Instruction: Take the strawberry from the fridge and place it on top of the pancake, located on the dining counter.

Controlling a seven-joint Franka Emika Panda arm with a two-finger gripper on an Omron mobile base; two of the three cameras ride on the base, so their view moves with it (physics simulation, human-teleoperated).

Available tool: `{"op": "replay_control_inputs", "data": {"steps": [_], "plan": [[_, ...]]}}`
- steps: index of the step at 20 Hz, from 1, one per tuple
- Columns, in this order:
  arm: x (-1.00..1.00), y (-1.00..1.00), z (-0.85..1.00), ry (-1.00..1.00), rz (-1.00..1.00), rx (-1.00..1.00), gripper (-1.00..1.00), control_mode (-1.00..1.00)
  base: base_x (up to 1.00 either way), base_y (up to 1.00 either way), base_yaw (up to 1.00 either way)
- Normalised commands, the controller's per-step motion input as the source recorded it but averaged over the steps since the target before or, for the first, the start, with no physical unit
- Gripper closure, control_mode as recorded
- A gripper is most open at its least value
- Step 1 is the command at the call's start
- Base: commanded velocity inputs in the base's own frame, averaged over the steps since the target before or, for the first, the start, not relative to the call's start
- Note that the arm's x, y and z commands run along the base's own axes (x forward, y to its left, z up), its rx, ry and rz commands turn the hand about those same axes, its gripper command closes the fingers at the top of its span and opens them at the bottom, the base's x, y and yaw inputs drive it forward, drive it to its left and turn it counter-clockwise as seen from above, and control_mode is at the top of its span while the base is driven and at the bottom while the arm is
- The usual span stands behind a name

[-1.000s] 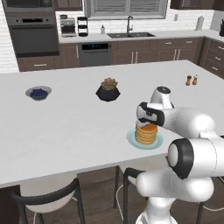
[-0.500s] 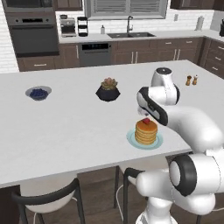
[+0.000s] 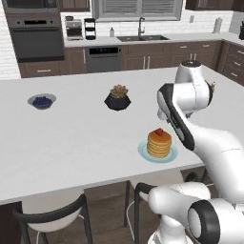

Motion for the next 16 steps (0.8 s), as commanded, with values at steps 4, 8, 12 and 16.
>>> {"op": "replay_control_inputs", "data": {"steps": [4, 8, 12, 16], "plan": [[-1.0, 0.21, 0.38, 0.0, -0.14, 0.02, -1.0, -1.0, 0.0, 0.0, 0.0], [-1.0, 0.93, 0.08, -0.01, -0.1, 0.0, -1.0, -1.0, 0.0, 0.0, 0.0], [-1.0, 1.0, 0.0, -0.06, -0.04, 0.0, -1.0, -1.0, 0.0, 0.0, 0.0], [-0.78, 1.0, -0.27, -0.03, 0.0, 0.0, -1.0, -1.0, 0.0, 0.0, 0.0]]}}
